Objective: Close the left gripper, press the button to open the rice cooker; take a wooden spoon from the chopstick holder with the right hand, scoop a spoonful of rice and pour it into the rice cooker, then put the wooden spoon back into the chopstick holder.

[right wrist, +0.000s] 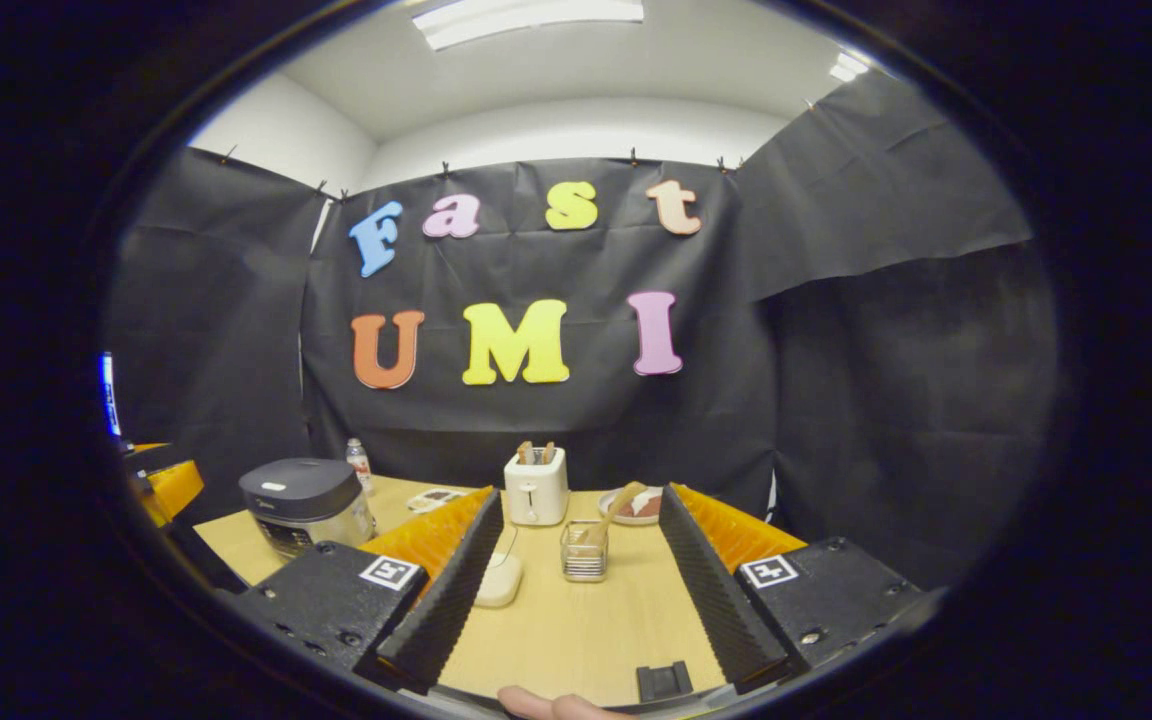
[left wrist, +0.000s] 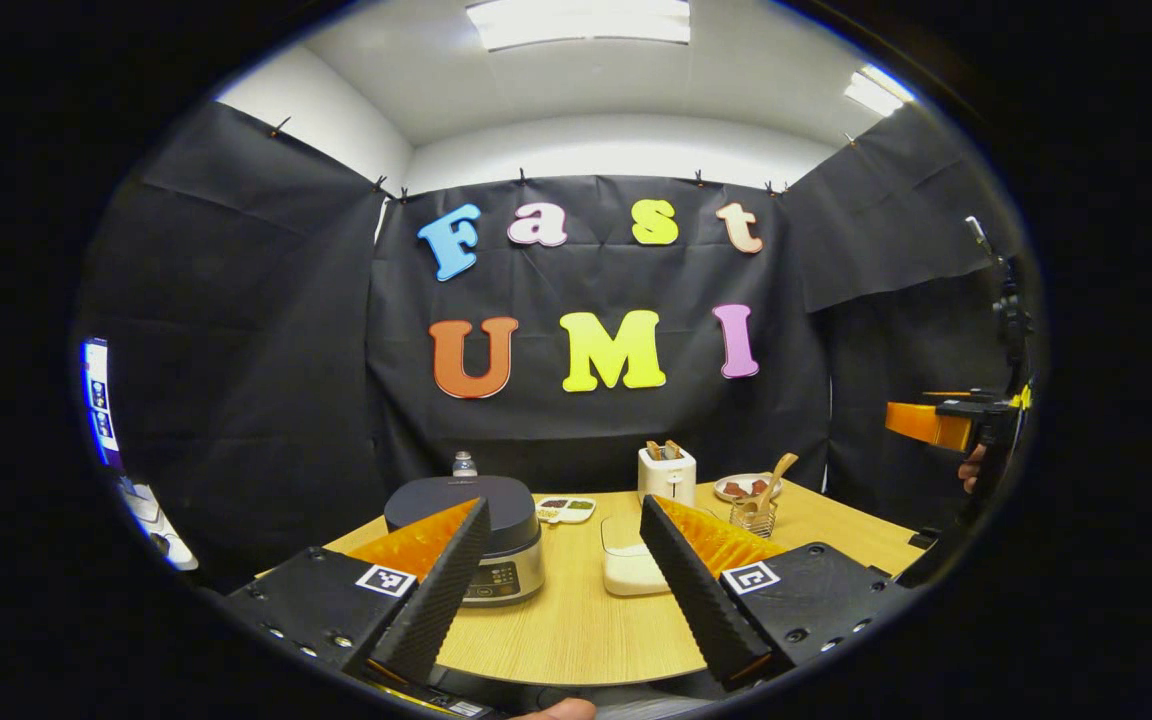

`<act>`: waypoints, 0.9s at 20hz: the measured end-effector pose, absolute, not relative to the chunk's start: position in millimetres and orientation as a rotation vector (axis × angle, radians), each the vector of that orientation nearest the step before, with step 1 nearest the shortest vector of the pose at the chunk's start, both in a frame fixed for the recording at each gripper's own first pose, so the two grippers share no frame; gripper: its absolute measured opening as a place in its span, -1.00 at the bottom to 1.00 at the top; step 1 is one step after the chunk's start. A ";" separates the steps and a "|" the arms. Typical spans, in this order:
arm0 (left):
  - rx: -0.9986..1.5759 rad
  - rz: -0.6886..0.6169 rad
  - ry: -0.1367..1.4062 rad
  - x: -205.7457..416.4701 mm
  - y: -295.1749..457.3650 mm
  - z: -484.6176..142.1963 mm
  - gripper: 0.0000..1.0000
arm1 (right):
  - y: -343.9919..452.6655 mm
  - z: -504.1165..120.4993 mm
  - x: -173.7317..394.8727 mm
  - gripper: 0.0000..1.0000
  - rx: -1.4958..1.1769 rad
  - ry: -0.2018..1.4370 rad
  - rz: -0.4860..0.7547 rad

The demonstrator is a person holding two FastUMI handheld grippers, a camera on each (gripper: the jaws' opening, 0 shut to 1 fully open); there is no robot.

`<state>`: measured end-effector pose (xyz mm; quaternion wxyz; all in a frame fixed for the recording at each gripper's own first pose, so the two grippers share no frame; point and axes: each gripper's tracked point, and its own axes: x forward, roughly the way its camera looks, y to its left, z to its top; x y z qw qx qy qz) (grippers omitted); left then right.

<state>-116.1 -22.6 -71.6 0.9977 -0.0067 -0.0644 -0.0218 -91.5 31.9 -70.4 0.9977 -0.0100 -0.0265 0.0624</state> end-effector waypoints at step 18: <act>-0.020 -0.061 -0.182 -136.2 -19.6 -47.6 0.92 | -4.7 -46.9 -109.4 1.00 0.020 -0.122 0.088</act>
